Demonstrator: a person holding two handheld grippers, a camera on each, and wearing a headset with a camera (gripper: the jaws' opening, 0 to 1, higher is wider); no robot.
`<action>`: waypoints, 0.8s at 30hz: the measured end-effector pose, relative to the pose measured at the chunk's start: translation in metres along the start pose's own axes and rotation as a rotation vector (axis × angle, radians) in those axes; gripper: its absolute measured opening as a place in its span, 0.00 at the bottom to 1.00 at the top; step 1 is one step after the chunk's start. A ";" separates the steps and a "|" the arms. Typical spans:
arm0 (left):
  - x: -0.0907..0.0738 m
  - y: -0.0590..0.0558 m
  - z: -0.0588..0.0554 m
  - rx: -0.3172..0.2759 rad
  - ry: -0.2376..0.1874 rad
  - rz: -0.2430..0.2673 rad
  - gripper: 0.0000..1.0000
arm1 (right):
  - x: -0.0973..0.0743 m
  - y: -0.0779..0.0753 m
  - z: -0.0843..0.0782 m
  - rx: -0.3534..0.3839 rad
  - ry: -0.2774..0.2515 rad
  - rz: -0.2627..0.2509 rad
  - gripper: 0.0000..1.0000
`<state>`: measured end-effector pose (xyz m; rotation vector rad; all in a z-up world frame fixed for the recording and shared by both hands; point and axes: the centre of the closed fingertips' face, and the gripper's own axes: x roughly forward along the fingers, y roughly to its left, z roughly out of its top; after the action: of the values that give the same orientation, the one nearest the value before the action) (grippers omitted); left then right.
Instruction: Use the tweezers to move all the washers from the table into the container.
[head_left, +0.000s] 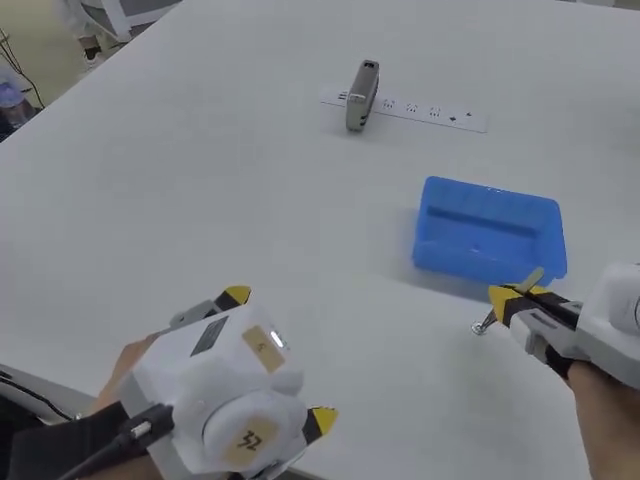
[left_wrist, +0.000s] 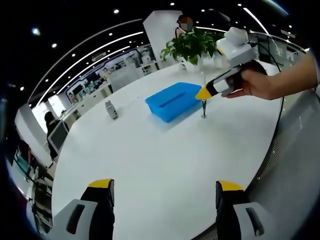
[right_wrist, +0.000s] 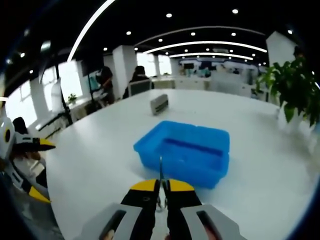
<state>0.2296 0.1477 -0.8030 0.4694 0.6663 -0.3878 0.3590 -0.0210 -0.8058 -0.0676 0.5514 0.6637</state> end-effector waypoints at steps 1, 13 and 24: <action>0.000 0.000 0.000 0.002 0.000 -0.001 0.85 | -0.001 -0.001 -0.001 -0.009 0.002 -0.004 0.03; 0.001 -0.001 0.000 0.011 0.002 -0.003 0.85 | 0.000 -0.006 -0.016 -0.075 0.040 -0.012 0.03; 0.000 0.001 -0.001 0.018 0.006 0.006 0.84 | 0.002 -0.006 -0.013 -0.041 0.099 0.004 0.02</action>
<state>0.2298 0.1486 -0.8037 0.4895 0.6678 -0.3871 0.3579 -0.0273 -0.8188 -0.1383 0.6339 0.6785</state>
